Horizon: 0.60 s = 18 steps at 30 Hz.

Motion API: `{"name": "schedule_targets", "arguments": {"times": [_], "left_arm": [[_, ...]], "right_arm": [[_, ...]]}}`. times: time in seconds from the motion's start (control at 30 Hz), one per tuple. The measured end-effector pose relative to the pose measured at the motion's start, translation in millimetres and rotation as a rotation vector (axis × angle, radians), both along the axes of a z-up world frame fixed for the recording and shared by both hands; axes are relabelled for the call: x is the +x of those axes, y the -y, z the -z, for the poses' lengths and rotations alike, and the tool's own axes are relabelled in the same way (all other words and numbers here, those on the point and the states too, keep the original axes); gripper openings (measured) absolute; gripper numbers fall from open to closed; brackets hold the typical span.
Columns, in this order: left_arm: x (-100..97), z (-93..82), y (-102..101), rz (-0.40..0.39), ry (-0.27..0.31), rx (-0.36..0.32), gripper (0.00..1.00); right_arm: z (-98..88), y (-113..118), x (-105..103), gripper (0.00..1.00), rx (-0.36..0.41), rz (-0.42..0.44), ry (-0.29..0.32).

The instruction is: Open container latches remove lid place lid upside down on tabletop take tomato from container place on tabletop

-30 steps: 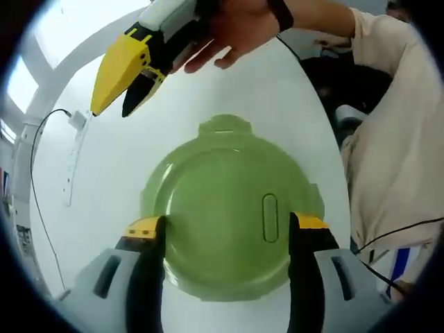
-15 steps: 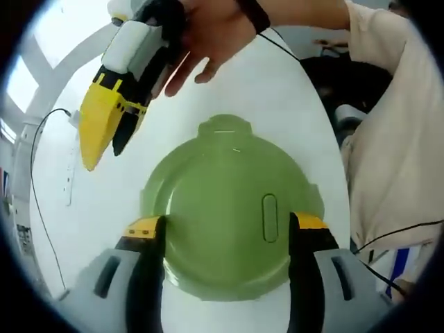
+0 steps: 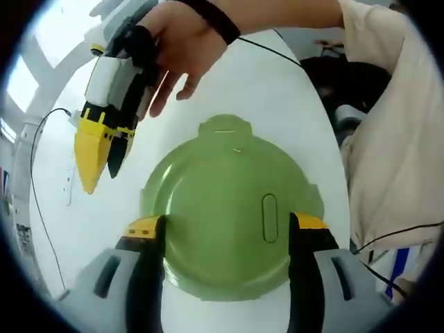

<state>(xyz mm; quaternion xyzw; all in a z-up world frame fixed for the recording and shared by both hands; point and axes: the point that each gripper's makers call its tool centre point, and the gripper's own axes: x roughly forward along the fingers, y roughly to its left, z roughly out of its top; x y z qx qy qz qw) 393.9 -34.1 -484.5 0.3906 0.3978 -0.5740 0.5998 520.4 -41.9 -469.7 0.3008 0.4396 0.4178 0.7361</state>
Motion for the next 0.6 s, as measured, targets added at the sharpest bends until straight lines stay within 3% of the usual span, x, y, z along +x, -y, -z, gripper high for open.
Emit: {"name": "schedule_targets", "arguments": {"times": [0.17,0.23,0.4,0.47,0.5,0.6], "left_arm": [[-0.9,-0.1,0,0.0,0.0,0.0,0.64],[0.6,-0.1,-1,-0.001,-0.001,0.0,0.64],[1.0,-0.1,-1,0.003,0.001,-0.002,0.64],[1.5,-0.2,-1,0.001,0.001,-0.002,0.64],[1.5,-0.2,-1,0.002,0.001,-0.001,0.64],[1.2,-0.2,-1,0.001,0.001,0.002,0.64]], "right_arm": [[12.4,-5,2,0.2,0.006,-0.052,-0.022],[14.2,-10,-9,0.2,0.013,-0.101,-0.042],[12.5,-14,-3,0.2,0.072,-0.105,-0.004],[15.0,-16,-7,0.2,0.093,-0.131,-0.047],[16.2,-18,-4,0.2,0.097,-0.129,-0.027],[24.9,-20,-5,0.18,0.089,-0.138,-0.049]]}}
